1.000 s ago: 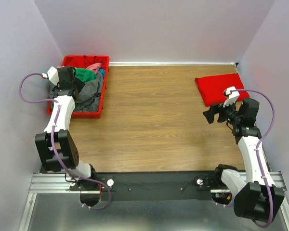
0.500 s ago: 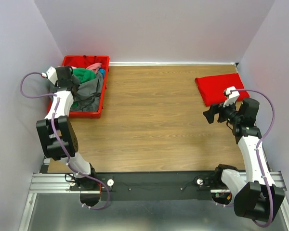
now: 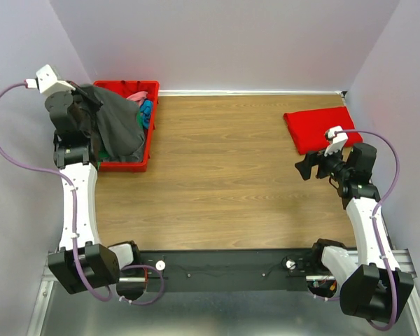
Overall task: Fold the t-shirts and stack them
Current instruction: Grab the tshirt from the pile, then move the tshirt to the center of the board
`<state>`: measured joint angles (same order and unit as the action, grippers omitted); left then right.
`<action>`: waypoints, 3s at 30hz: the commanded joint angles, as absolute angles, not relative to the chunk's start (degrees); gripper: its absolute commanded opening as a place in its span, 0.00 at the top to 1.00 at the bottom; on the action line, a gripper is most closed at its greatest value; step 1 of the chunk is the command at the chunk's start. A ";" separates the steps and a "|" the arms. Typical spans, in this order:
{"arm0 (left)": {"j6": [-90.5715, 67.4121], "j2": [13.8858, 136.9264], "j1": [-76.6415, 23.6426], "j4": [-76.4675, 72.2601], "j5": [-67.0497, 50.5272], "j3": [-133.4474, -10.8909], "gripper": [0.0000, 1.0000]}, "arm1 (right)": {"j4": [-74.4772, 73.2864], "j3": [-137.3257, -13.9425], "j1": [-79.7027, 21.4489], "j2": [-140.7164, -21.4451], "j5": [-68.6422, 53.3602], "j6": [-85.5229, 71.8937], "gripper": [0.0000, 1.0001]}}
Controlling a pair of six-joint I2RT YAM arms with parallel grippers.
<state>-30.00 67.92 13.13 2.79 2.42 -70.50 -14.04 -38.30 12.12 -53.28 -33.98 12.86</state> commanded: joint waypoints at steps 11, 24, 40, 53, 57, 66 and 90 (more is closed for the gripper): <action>-29.09 63.81 11.95 -0.62 -16.52 -84.11 1.00 | -15.47 -39.46 12.57 -53.61 -34.10 12.48 0.00; -26.46 62.76 4.05 -1.49 -23.46 -91.23 1.00 | -15.47 -39.46 12.57 -53.70 -34.10 12.66 0.00; -24.35 59.24 -6.76 -5.10 -32.43 -87.90 1.00 | -15.47 -39.38 12.57 -54.14 -34.01 12.74 0.00; -25.05 57.92 -15.11 -7.03 -36.83 -81.83 1.00 | -15.56 -39.29 12.57 -54.67 -33.93 12.92 0.00; -23.73 57.92 -19.42 -7.03 -37.00 -79.46 1.00 | -15.56 -39.20 12.57 -54.67 -33.75 13.10 0.00; -18.20 59.85 -31.37 -3.96 -34.90 -76.12 1.00 | -15.47 -39.11 12.66 -54.93 -33.57 13.36 0.00; -3.70 68.82 -35.95 2.19 -18.12 -57.48 0.40 | -15.47 -39.02 12.66 -55.28 -33.75 13.71 0.00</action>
<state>-7.75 70.17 -35.77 0.62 -25.56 -58.41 -14.70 -38.28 12.12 -54.76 -33.95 13.15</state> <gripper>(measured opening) 0.572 0.996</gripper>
